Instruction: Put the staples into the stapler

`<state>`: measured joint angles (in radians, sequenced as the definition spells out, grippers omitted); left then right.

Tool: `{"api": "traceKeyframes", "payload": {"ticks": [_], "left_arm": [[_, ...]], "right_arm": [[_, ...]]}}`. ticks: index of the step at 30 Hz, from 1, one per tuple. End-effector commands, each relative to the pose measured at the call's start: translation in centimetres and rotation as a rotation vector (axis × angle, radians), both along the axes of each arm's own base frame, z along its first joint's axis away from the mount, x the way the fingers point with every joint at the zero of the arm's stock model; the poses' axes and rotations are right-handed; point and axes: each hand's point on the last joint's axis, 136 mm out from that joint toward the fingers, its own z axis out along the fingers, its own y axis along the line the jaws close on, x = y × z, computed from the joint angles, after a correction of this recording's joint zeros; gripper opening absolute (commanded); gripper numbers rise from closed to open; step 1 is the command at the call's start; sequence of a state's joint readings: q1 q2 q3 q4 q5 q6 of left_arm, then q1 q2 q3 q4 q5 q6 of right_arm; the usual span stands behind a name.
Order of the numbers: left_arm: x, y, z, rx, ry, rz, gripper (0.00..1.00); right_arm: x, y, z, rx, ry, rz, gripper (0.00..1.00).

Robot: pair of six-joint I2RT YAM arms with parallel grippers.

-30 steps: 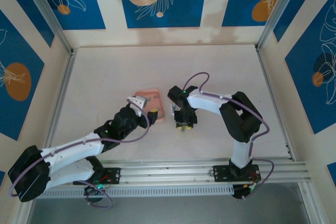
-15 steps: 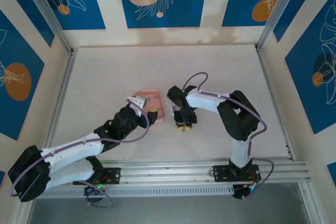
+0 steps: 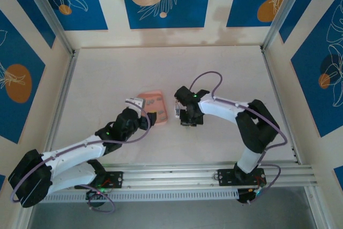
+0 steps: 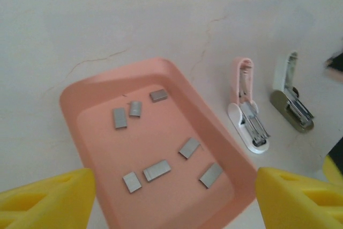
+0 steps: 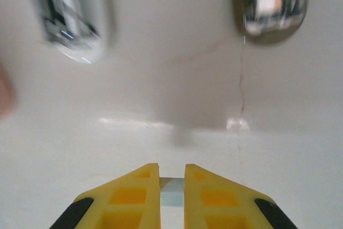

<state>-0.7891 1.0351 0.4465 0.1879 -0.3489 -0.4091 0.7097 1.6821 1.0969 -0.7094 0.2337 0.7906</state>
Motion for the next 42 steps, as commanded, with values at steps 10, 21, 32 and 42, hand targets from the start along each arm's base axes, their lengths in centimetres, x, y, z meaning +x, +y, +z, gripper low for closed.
{"api": "traceKeyframes", "payload": {"ticks": [10,21,32,42], "left_arm": [[1.2,1.3,-0.3,-0.134,0.047,0.12,0.77],[1.7,2.0,-1.0,-0.132,0.068,0.132,0.76],[2.1,2.2,-1.1,-0.141,0.079,0.129,0.76],[2.0,2.3,-1.1,-0.141,0.081,0.129,0.76]], "right_arm": [[7.5,2.4,2.6,0.083,-0.224,0.033,0.15],[8.8,4.8,1.3,0.102,-0.184,0.091,0.15],[7.5,4.9,0.2,0.068,-0.141,0.112,0.15],[7.0,4.2,-0.5,0.007,-0.137,0.117,0.15]]}}
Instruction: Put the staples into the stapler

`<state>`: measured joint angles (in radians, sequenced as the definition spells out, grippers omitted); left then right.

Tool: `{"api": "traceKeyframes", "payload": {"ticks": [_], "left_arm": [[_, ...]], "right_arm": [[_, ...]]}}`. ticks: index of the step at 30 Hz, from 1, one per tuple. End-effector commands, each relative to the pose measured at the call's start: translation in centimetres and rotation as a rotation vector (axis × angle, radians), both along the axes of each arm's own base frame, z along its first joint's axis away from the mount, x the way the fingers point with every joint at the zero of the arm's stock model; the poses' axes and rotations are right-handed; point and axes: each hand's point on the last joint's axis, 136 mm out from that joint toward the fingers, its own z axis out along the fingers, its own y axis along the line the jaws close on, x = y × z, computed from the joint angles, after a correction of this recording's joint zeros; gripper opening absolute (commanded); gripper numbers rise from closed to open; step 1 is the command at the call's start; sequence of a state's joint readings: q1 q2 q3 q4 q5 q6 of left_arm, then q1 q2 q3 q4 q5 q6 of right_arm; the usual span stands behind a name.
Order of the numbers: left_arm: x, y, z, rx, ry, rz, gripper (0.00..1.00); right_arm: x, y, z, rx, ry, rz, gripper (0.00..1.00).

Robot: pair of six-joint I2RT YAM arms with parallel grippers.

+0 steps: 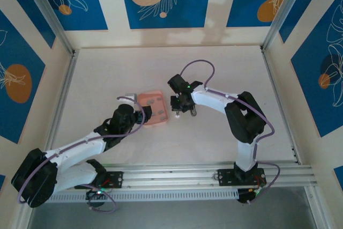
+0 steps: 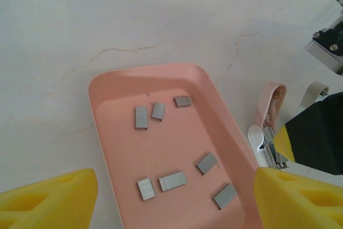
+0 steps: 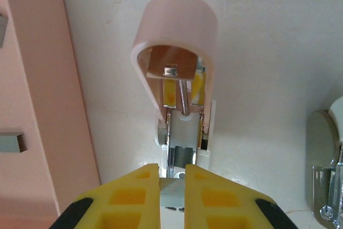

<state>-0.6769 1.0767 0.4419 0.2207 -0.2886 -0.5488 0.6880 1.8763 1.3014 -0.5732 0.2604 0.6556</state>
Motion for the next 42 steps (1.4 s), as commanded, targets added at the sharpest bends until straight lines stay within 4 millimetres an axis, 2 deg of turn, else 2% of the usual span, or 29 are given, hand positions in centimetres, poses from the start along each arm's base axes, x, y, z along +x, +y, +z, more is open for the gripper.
{"api": "traceKeyframes", "payload": {"ticks": [1,14,18,28,37,42], "left_arm": [[0.1,0.3,-0.1,-0.015,0.0,0.008,0.76],[0.2,0.3,-0.1,-0.015,0.0,0.007,0.76],[0.2,0.4,-0.2,-0.015,0.001,0.009,0.76],[0.3,0.1,-0.1,-0.021,0.001,0.0,0.76],[0.4,0.1,0.1,-0.024,0.0,0.0,0.76],[0.4,0.1,0.2,-0.024,0.0,0.0,0.76]], "right_arm": [[-0.4,-0.3,-0.7,-0.045,0.013,0.013,0.15],[-0.2,-0.7,-1.6,-0.072,0.005,-0.001,0.15],[-0.1,-1.0,-1.3,-0.09,-0.014,-0.008,0.15],[0.4,-0.2,1.2,-0.026,-0.136,0.017,0.15],[0.6,-0.2,1.2,-0.023,-0.141,0.016,0.16],[0.6,-0.8,0.4,-0.055,-0.109,-0.001,0.16]]}}
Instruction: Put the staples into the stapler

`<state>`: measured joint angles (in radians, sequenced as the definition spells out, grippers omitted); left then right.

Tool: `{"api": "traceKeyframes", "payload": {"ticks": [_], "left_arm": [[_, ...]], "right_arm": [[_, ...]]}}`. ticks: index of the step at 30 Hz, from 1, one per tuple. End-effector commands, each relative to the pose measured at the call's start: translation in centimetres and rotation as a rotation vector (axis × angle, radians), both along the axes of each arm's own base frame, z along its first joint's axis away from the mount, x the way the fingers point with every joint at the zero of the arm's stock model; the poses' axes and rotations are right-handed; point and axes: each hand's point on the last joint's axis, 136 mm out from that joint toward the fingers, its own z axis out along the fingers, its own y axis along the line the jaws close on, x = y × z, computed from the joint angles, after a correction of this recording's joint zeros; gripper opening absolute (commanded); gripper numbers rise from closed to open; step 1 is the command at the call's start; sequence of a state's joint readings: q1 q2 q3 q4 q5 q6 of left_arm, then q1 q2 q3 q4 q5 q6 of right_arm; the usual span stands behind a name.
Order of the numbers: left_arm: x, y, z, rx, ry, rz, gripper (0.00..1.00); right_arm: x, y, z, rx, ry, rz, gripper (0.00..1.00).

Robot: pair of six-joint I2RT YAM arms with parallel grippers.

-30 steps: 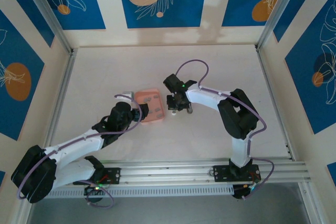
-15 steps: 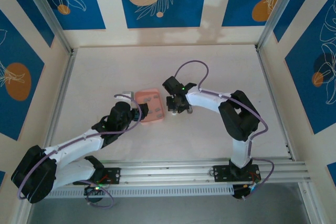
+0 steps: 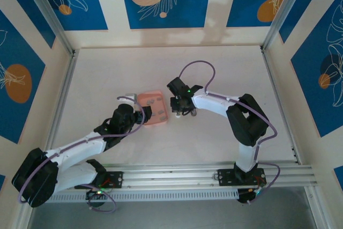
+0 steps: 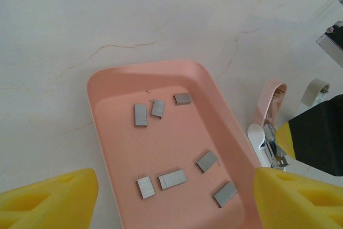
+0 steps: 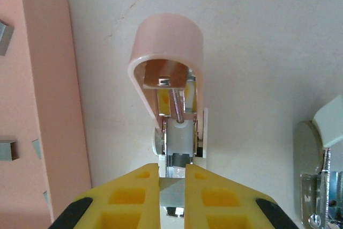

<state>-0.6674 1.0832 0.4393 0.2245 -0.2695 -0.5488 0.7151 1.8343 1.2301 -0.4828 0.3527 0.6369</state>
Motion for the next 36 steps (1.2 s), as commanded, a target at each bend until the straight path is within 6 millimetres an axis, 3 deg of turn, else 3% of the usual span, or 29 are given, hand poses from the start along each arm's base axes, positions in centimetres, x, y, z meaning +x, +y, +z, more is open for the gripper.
{"api": "traceKeyframes", "payload": {"ticks": [1,24,36], "left_arm": [[0.4,0.1,0.5,-0.021,-0.01,0.006,0.76],[0.9,-0.6,0.6,-0.021,-0.005,-0.011,0.76],[0.9,-0.7,0.7,-0.027,-0.003,-0.016,0.75]], "right_arm": [[0.2,-0.6,0.1,-0.026,-0.001,-0.014,0.15],[-1.2,-1.1,-2.3,-0.043,0.062,-0.01,0.15],[-1.8,-0.9,-2.3,-0.04,0.064,0.003,0.2]]}}
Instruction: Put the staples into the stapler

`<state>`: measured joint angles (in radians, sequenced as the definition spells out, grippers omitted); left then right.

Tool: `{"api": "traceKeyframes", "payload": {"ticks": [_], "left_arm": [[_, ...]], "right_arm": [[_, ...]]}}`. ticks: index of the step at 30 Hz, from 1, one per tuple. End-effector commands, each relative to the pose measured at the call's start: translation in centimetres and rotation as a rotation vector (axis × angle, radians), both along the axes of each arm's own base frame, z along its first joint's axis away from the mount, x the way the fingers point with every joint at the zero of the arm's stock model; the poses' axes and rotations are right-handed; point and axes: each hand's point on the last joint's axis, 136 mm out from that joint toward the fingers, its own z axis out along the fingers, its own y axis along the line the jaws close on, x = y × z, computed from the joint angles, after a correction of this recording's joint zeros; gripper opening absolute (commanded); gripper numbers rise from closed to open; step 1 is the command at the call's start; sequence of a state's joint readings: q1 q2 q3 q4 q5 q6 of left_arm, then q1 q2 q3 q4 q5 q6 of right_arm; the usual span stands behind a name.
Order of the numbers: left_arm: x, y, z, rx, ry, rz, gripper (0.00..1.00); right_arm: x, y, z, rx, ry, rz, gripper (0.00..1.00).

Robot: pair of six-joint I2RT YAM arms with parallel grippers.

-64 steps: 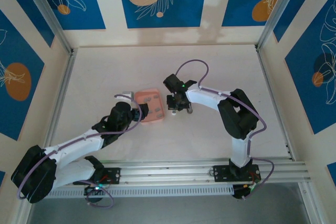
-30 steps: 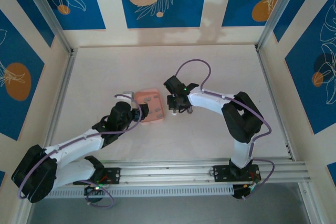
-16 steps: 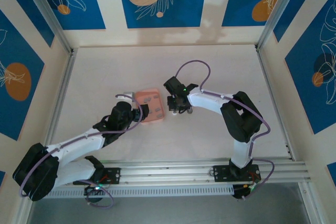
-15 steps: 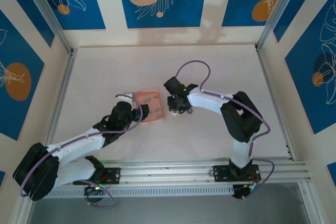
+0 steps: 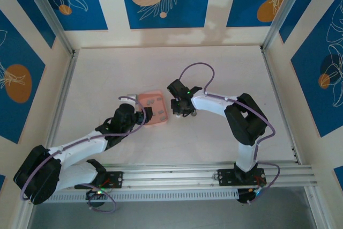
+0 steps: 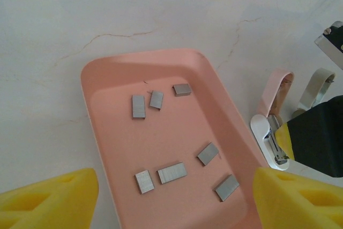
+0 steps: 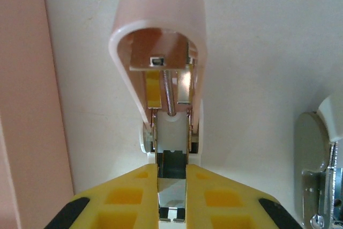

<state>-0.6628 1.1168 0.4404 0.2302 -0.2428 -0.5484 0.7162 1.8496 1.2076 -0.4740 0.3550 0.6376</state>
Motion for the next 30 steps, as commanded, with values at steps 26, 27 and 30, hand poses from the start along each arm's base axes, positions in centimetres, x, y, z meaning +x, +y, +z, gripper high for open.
{"api": "traceKeyframes", "payload": {"ticks": [26,27,30], "left_arm": [[-0.8,1.2,1.9,-0.152,0.137,0.043,0.71],[-0.9,1.5,1.5,-0.181,0.178,0.061,0.7],[-1.1,2.2,0.4,-0.252,0.274,0.098,0.68]], "right_arm": [[-1.7,3.6,11.0,0.147,-0.256,0.298,0.35],[-1.9,4.3,11.5,0.163,-0.28,0.354,0.35],[-2.2,6.0,13.2,0.217,-0.339,0.527,0.37]]}}
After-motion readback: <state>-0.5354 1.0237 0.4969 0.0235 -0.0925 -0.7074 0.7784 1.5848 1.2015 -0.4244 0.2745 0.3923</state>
